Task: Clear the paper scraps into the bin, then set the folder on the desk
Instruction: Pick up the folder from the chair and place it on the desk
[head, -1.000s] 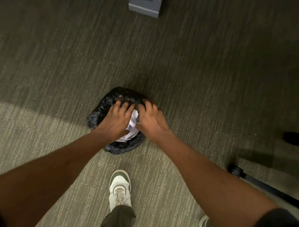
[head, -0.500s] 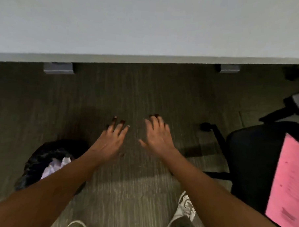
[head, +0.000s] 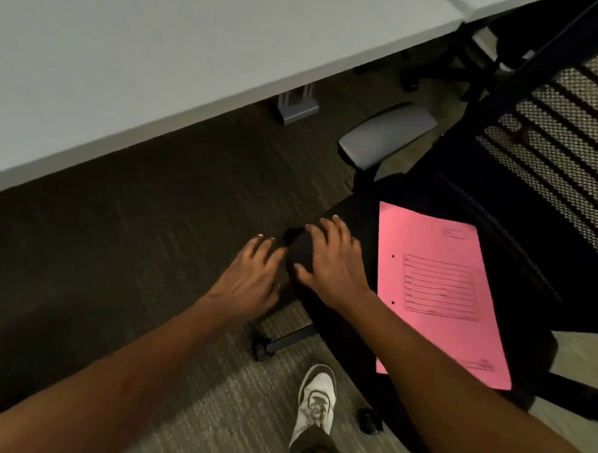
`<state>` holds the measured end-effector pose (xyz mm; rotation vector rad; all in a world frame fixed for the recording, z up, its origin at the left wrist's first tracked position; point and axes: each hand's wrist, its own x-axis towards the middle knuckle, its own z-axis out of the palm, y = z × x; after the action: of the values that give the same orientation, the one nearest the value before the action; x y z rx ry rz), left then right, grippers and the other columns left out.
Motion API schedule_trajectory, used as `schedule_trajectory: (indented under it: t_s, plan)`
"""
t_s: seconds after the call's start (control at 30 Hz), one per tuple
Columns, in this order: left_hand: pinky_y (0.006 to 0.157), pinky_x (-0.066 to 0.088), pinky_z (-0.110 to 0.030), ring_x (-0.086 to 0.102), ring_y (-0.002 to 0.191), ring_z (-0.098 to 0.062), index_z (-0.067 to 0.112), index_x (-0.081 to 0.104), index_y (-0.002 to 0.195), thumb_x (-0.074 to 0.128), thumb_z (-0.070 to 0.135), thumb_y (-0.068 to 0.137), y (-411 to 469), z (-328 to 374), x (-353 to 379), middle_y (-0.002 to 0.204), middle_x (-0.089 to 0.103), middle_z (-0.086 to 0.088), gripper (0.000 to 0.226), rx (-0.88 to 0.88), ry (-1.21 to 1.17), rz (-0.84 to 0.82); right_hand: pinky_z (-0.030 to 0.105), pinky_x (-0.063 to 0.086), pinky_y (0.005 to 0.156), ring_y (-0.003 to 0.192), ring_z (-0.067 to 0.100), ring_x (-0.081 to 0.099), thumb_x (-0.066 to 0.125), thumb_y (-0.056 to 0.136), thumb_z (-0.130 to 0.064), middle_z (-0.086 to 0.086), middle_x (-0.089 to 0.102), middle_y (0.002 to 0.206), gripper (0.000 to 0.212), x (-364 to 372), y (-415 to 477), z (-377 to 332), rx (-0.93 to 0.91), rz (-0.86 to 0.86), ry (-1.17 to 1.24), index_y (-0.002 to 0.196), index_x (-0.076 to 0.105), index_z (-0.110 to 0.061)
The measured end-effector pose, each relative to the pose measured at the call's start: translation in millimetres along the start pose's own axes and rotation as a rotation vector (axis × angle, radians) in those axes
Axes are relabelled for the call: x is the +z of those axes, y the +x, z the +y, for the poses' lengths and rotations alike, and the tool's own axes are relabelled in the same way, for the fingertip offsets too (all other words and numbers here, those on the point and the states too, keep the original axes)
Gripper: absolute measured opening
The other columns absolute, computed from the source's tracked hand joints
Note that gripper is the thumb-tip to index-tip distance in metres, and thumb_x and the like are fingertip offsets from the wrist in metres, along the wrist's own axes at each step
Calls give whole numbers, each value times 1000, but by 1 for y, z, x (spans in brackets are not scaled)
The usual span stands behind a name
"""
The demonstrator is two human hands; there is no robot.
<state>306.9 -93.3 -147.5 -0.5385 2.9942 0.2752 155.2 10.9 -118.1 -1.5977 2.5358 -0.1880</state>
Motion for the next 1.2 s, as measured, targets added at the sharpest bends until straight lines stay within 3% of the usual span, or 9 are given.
schedule_trajectory:
  t_s: [0.17, 0.4, 0.53, 0.63, 0.73, 0.87, 1.0, 1.07, 1.2]
  plan:
    - [111, 32, -48, 31, 134, -39, 8, 32, 142, 53, 40, 86, 75, 80, 15, 145, 37, -22, 68, 39, -87, -35, 51, 41, 99, 138, 35, 29, 67, 77, -47, 15, 40, 145, 73, -2, -22, 101, 160, 16, -1, 137, 38, -18]
    - [98, 41, -45, 47, 120, -33, 14, 32, 143, 50, 43, 91, 141, 148, 21, 137, 47, -14, 62, 15, -100, -77, 55, 39, 101, 139, 36, 27, 65, 79, -47, 15, 38, 146, 72, 0, -55, 202, 336, -52, 16, 139, 35, -18]
    - [86, 45, -41, 53, 106, -29, 13, 37, 136, 46, 46, 91, 168, 169, 32, 123, 57, -11, 56, -127, -12, -70, 54, 39, 100, 136, 34, 29, 62, 78, -54, 15, 37, 145, 77, 2, -72, 242, 420, -109, 8, 140, 32, -19]
    - [80, 46, -39, 53, 99, -28, 13, 47, 117, 50, 49, 90, 181, 182, 35, 110, 61, -9, 45, -279, -49, -64, 55, 37, 99, 134, 35, 30, 58, 76, -63, 16, 35, 146, 85, 5, -83, 263, 503, -154, -41, 142, 26, -21]
    - [78, 49, -42, 53, 95, -30, 10, 46, 107, 59, 46, 87, 188, 191, 34, 102, 62, -12, 44, -442, -218, -94, 56, 36, 99, 132, 37, 30, 54, 73, -70, 17, 29, 148, 95, 9, -89, 274, 590, -201, -37, 145, 12, -24]
    - [85, 52, -48, 56, 103, -32, 8, 40, 115, 72, 31, 83, 201, 185, 30, 108, 59, -14, 51, -801, -651, -233, 57, 35, 100, 128, 41, 34, 58, 74, -69, 22, 29, 146, 102, 13, -91, 273, 841, -202, 89, 144, 4, -19]
    - [78, 55, -39, 60, 94, -22, 14, 52, 104, 65, 14, 89, 196, 181, 17, 107, 61, -7, 20, -753, -1001, -254, 54, 42, 98, 121, 40, 43, 66, 82, -42, 22, 44, 135, 81, 10, -86, 271, 1127, -26, 345, 140, 21, -7]
    - [71, 52, -34, 58, 91, -17, 17, 52, 102, 64, 9, 90, 185, 177, 9, 104, 60, -4, 18, -680, -1057, -217, 53, 49, 91, 113, 40, 52, 64, 84, -24, 24, 51, 129, 61, 8, -85, 274, 1251, 87, 500, 132, 35, -1]
    - [64, 53, -32, 58, 82, -10, 26, 52, 98, 60, 12, 92, 154, 166, -8, 97, 60, 4, 18, -604, -1039, -126, 47, 56, 78, 90, 32, 63, 59, 84, -15, 15, 64, 105, 16, -6, -87, 257, 1258, 275, 748, 97, 56, -5]
